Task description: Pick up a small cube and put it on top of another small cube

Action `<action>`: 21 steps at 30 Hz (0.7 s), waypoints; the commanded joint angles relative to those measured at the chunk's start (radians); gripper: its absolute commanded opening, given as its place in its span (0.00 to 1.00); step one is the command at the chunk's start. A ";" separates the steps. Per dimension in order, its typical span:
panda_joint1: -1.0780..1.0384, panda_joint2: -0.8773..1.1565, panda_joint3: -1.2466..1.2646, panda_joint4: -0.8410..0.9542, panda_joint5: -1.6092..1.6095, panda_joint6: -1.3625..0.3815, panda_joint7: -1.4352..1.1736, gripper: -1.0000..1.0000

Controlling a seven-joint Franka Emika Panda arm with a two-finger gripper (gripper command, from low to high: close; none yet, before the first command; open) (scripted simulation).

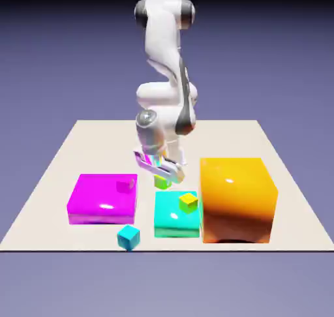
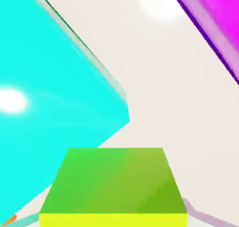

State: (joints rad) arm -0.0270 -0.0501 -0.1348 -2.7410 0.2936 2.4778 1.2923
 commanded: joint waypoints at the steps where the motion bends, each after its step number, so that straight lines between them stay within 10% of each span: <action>1: -0.006 0.019 -0.005 0.036 0.016 -0.011 0.037 0.00; 20: -0.084 0.493 -0.025 0.549 0.318 0.024 0.429 0.00; 21: -0.084 0.493 -0.025 0.549 0.318 0.024 0.429 1.00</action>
State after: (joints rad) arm -0.1107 0.4425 -0.1595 -2.1915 0.6119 2.5016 1.7211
